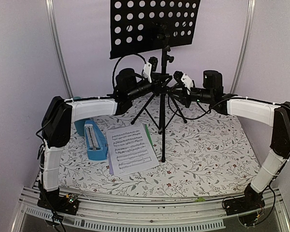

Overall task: Set up the instrument practice props
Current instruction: Screw the knob on the music stand.

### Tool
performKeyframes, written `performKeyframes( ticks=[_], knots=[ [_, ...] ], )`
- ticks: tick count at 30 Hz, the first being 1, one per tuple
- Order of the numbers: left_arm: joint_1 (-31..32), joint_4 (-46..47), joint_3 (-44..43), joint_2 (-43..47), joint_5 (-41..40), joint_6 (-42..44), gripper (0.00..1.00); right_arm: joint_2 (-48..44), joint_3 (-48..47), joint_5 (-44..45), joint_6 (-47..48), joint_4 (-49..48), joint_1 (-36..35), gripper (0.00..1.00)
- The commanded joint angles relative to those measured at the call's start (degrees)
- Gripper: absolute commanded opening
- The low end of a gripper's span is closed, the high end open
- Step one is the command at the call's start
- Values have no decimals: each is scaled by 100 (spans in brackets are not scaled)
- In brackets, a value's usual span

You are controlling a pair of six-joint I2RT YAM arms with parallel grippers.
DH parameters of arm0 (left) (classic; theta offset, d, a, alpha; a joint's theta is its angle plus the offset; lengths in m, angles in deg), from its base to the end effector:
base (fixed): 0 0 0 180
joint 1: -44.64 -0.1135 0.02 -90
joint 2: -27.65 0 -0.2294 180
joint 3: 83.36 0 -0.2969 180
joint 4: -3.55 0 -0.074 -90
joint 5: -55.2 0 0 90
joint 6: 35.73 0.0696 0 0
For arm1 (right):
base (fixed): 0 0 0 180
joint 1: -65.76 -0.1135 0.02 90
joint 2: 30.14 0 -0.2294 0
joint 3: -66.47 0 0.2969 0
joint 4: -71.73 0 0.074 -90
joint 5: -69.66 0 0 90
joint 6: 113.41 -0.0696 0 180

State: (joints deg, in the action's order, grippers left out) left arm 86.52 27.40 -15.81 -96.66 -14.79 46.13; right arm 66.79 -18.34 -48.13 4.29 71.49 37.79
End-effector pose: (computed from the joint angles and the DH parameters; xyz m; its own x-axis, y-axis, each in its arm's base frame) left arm 0.4131 -0.4024 0.2709 0.0290 -0.2047 -0.9784 0.8896 0.4517 -0.0681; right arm 0.4004 0.2494 0.2510 0.2192 -0.3492 -0.9110 -0.8087 0.4574 -0.3699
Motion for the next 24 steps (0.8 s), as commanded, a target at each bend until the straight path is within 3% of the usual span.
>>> performKeyframes(
  ticks=[1, 8, 14, 24],
  knots=[
    [96, -419, -88, -84, 283, 71, 0, 115, -339, -300, -751, 45, 103, 18],
    [101, -444, -74, -76, 298, 75, 0, 184, -483, -816, -1937, 57, 232, 0],
    [101, -450, -22, -56, 286, 80, 0, 279, -648, -1283, -3273, 63, 352, 0],
    [87, -343, 101, 3, 292, 49, 0, 489, -469, -1851, -6601, -562, 683, 0]
  ],
)
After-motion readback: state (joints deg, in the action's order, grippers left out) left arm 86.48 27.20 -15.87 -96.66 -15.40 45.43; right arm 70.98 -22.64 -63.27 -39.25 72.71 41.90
